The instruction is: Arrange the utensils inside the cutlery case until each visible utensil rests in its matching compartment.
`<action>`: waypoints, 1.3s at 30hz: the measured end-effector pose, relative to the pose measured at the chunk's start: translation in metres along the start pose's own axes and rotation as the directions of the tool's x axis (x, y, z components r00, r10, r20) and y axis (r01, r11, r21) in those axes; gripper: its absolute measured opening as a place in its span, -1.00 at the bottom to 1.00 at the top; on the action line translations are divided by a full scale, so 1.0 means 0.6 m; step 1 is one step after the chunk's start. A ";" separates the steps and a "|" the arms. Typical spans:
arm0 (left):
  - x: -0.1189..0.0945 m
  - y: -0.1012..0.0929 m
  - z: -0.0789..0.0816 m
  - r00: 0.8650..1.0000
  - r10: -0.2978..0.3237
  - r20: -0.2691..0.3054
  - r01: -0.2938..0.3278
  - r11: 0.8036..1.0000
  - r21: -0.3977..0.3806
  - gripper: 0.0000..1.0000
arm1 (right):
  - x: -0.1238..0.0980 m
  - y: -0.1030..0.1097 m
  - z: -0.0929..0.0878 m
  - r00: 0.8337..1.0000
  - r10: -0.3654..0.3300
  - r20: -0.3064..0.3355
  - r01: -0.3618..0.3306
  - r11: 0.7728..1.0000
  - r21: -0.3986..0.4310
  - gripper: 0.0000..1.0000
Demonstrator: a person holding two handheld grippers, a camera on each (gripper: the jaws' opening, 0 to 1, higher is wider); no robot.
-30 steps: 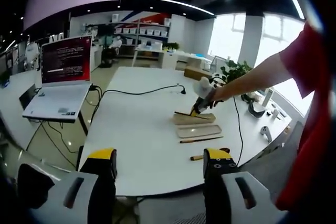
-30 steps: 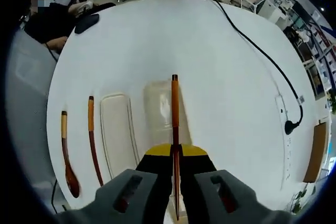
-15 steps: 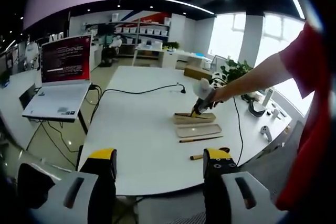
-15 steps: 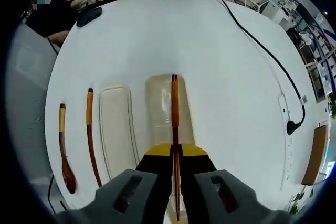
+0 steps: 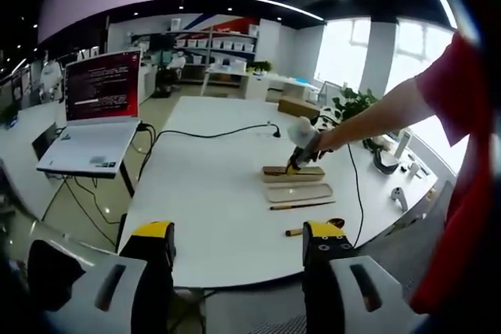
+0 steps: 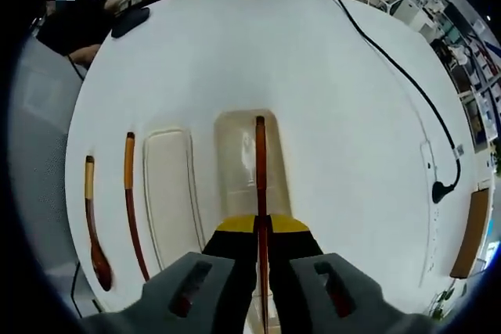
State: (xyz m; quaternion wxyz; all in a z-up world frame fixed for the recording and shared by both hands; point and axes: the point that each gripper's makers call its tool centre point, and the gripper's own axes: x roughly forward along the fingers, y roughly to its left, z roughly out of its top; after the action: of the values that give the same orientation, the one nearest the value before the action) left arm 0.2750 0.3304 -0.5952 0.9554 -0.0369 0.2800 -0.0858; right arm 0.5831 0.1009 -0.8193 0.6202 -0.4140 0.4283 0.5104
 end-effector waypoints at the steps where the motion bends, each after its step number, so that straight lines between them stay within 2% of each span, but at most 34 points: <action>1: 0.001 -0.001 0.000 1.000 -0.002 -0.001 0.002 1.000 0.001 0.36 | 0.001 0.001 -0.001 1.000 0.008 -0.003 -0.008 1.000 0.006 -0.99; 5: 0.005 -0.006 0.001 1.000 -0.009 -0.004 0.009 1.000 0.007 0.35 | 0.004 -0.003 -0.010 1.000 0.006 -0.023 -0.006 1.000 0.001 -1.00; 13: 0.002 -0.008 0.005 1.000 -0.012 0.004 0.012 1.000 0.009 0.35 | -0.006 -0.011 -0.014 1.000 -0.005 -0.002 0.005 0.999 0.036 -1.00; 16: -0.002 -0.011 0.006 1.000 -0.016 0.010 0.016 1.000 0.014 0.35 | -0.016 -0.011 -0.010 1.000 -0.019 0.009 0.019 0.999 0.044 -0.93; 27: -0.020 -0.021 0.024 0.998 -0.033 0.062 0.031 0.999 0.032 0.36 | -0.069 -0.005 0.003 0.996 -0.085 0.041 0.083 0.996 0.040 -0.90; 35: -0.034 -0.034 0.028 0.994 -0.061 0.090 0.057 0.997 0.049 0.36 | -0.120 0.014 0.012 0.989 -0.128 0.077 0.124 0.991 0.052 -0.84; 39: -0.040 -0.037 0.031 0.991 -0.073 0.109 0.067 0.996 0.056 0.36 | -0.146 0.035 0.018 0.985 -0.146 0.092 0.142 0.988 0.054 -0.80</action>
State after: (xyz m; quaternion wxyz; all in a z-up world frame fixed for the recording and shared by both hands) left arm 0.2619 0.3135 -0.5643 0.9665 -0.0264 0.2229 -0.1246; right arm 0.5538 0.0894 -0.7344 0.6848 -0.4042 0.3788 0.4734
